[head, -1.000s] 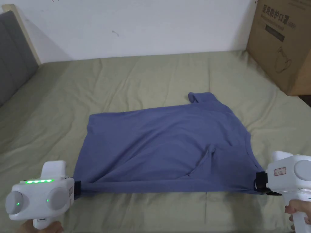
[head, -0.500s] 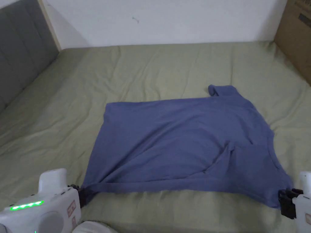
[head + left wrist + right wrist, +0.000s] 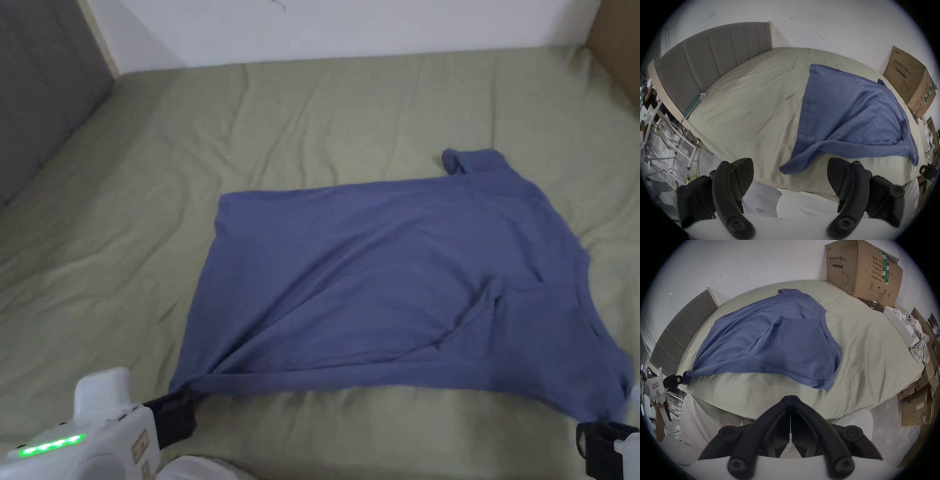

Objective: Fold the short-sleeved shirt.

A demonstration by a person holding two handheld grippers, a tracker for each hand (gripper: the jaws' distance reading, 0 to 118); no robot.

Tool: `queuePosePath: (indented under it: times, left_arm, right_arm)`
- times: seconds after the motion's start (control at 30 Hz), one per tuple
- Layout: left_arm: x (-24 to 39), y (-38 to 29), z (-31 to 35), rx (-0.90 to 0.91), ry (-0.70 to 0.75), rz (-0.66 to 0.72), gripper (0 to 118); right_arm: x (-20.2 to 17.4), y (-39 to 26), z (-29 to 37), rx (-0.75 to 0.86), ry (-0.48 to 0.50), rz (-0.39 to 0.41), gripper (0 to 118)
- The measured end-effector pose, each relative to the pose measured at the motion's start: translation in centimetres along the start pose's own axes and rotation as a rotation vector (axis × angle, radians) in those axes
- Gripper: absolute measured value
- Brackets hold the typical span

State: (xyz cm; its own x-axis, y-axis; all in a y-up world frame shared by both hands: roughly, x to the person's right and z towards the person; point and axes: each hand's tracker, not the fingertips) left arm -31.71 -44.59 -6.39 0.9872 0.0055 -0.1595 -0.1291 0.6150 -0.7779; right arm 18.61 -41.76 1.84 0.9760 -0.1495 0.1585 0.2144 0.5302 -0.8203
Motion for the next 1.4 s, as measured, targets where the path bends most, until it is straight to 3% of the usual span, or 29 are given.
queuePosePath:
  times: [0.07,0.1,0.13,0.17,0.33,0.4,0.47,0.5,0.53,0.57,0.6,0.7,0.73,0.77,0.8,0.9,1.0,1.23,1.37,1.4]
  left_arm:
    - [0.1,0.4,-1.2,-0.042,-0.021,-0.006,94]
    - [0.3,0.4,-1.7,-0.066,-0.041,-0.022,79]
    - [0.6,0.3,-1.8,-0.065,-0.067,-0.051,38]
    - [1.0,0.1,-1.8,-0.061,-0.090,-0.078,8]
    - [3.7,-0.5,-2.1,-0.054,-0.013,-0.261,4]
    - [3.4,0.2,-1.8,-0.067,-0.031,-0.239,4]
    - [3.2,0.9,-1.2,-0.048,-0.038,-0.214,3]
    - [3.0,1.2,-0.9,-0.040,-0.042,-0.201,4]
    - [2.9,1.4,-0.6,-0.031,-0.042,-0.192,4]
    - [2.7,1.5,-0.4,-0.026,-0.045,-0.186,4]
    - [2.6,1.7,-0.2,-0.024,-0.049,-0.184,4]
    - [3.0,1.3,-0.8,-0.008,-0.060,-0.181,4]
    - [3.0,1.3,-0.8,-0.010,-0.061,-0.175,3]
    - [3.0,1.2,-0.8,-0.010,-0.060,-0.166,4]
    - [3.0,1.2,-0.8,-0.011,-0.062,-0.159,4]
    - [2.7,2.0,0.2,-0.018,-0.063,-0.130,4]
    - [1.8,2.0,-0.5,-0.026,-0.068,-0.110,4]
    - [2.2,2.0,-0.7,-0.013,-0.078,0.007,4]
    - [4.9,4.0,0.1,0.008,-0.093,0.039,4]
    - [1.9,8.8,-2.0,0.013,-0.084,0.045,4]
  right_arm:
    - [0.2,0.4,-0.6,-0.020,0.005,-0.016,0]
    - [0.2,0.6,-0.9,-0.024,0.002,-0.020,0]
    - [0.2,0.6,-1.0,-0.030,-0.003,-0.022,0]
    - [0.3,0.7,-1.2,-0.035,-0.009,-0.022,0]
    - [1.1,1.0,-1.6,-0.045,0.012,-0.071,0]
    - [1.3,1.1,-1.1,-0.010,0.035,-0.075,0]
    - [1.4,1.7,-0.7,0.041,-0.023,-0.047,3]
    - [1.6,2.0,-0.8,0.063,-0.053,-0.014,19]
    - [1.9,2.4,-1.1,0.059,-0.066,0.010,61]
    - [2.1,2.8,-1.6,0.041,-0.073,0.017,91]
    - [2.6,3.0,-2.2,0.037,-0.060,0.022,97]
    - [3.5,3.2,-4.6,-0.047,0.001,-0.022,94]
    - [3.5,3.1,-5.1,-0.074,0.016,-0.029,73]
    - [3.4,2.8,-5.6,-0.081,0.018,-0.004,30]
    - [3.0,2.3,-6.1,-0.071,-0.043,0.015,0]
    - [3.4,2.3,-5.9,-0.079,0.003,-0.048,1]
    - [3.5,2.8,-4.5,-0.034,-0.002,-0.039,1]
    - [4.4,6.4,-1.6,0.044,0.063,-0.116,1]
    - [5.9,10.9,-2.1,0.114,0.035,-0.186,0]
    - [6.6,12.4,-2.5,0.122,0.055,-0.219,0]
